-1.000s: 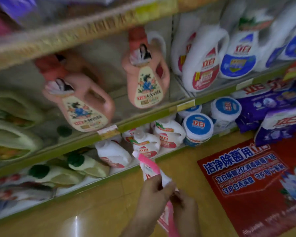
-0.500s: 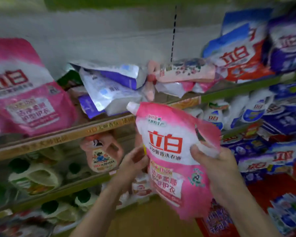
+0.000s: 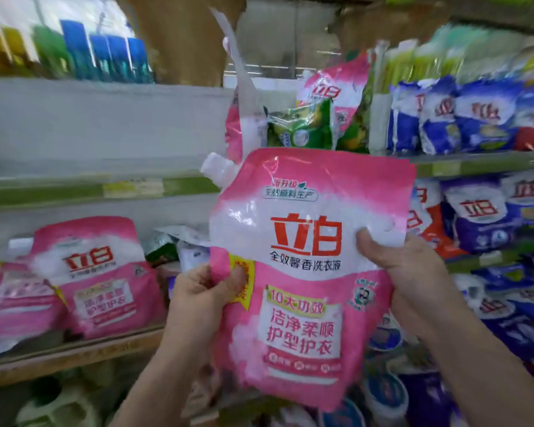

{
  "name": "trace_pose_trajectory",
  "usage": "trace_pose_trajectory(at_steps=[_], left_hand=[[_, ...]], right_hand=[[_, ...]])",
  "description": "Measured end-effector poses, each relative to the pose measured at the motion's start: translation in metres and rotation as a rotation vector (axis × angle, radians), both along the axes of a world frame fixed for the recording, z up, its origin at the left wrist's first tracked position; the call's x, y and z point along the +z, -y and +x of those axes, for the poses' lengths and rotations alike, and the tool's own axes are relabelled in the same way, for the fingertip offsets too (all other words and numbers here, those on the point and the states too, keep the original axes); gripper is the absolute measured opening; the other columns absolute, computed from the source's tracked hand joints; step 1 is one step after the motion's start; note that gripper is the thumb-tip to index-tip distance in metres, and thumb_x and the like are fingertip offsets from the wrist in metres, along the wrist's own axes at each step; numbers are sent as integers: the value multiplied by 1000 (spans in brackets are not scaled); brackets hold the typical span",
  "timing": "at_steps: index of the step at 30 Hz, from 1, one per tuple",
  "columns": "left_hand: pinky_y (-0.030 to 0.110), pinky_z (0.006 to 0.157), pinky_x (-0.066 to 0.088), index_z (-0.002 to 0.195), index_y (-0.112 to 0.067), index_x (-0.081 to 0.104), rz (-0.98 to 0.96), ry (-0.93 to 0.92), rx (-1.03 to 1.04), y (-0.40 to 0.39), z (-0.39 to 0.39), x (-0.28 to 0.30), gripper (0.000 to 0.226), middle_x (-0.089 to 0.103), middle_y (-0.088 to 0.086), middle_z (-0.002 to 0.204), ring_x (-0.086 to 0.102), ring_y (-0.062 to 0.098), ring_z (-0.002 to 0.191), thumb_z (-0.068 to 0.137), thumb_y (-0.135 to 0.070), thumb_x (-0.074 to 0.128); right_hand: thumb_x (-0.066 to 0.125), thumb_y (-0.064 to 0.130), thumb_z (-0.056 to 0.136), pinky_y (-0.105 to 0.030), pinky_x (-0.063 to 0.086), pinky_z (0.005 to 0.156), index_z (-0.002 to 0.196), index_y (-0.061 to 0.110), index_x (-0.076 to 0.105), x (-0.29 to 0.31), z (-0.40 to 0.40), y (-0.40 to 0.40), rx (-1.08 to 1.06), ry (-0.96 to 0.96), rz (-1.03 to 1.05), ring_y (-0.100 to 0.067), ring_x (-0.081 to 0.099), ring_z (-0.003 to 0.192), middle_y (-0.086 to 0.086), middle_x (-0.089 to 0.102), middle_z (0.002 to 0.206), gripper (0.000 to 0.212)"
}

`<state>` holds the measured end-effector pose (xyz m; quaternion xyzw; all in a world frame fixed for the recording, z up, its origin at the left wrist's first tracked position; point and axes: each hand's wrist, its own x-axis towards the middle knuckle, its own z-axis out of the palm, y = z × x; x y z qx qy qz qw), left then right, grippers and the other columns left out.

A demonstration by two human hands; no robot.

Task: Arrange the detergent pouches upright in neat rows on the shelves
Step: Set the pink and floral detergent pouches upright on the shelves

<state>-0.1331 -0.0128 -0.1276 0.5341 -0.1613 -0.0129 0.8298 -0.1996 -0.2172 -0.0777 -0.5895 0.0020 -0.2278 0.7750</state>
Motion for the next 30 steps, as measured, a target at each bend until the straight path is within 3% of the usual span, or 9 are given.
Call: trace_pose_trajectory(at_steps=[3,6,11,15,17,21,23,26,30], left_hand=[[38,60,58,66,-14,75,-11,71,87,-3,-2,30,9,73,6,62,67,18,52,60,-17,70],[29,48,55,59,-16,74,-62,118,180,-10,-2,48,4,70,2,54,64,13,44,58,-17,70],[21,44,51,56,-15,73,-105,184,271,-38,10,88,6,69,0,51,64,10,43,60,-13,69],[17,42,49,49,-16,72,-118,258,318,-61,35,116,28,66,-3,45,61,6,39,72,-1,65],[19,44,51,52,-13,72,-142,257,331,-78,53,130,30,67,-3,48,62,7,41,77,0,64],[24,48,54,60,-13,64,-117,237,428,-113,99,170,19,67,-3,50,63,11,44,77,-10,70],[26,52,55,63,-15,62,-100,247,456,-127,123,190,17,67,-4,50,63,11,46,76,-12,73],[32,62,58,69,-14,63,-119,273,462,-141,159,213,13,69,-4,53,64,13,52,77,-9,72],[32,64,58,71,-15,62,-99,237,478,-154,206,222,13,68,-3,58,65,13,53,80,-9,69]], right_hand=[[66,19,64,-36,60,61,78,14,74,21,15,1,79,40,18,-20,73,73,-5,77,82,16],[63,19,67,-35,60,70,91,12,69,27,31,-1,208,106,54,-17,73,80,-4,76,88,26],[67,26,64,-39,60,61,93,9,70,11,55,-20,432,-8,2,-17,71,71,-6,75,88,34],[66,12,67,-26,56,49,74,11,69,35,81,-52,249,111,-132,-11,70,59,2,75,70,7],[66,6,75,-26,56,48,71,14,68,60,101,-72,131,186,-239,-7,68,55,6,73,63,10],[66,9,82,-51,55,73,72,14,66,114,147,-108,-8,244,-369,-24,68,77,-12,73,83,11],[65,11,83,-47,54,72,69,14,64,138,172,-122,-53,265,-406,-26,66,81,-17,71,89,15],[65,11,84,-33,48,61,64,17,60,164,214,-144,-134,290,-419,-15,58,65,-2,65,72,21],[65,13,83,-47,53,83,89,5,68,176,267,-167,-248,301,-431,-26,64,85,-11,68,90,11]])
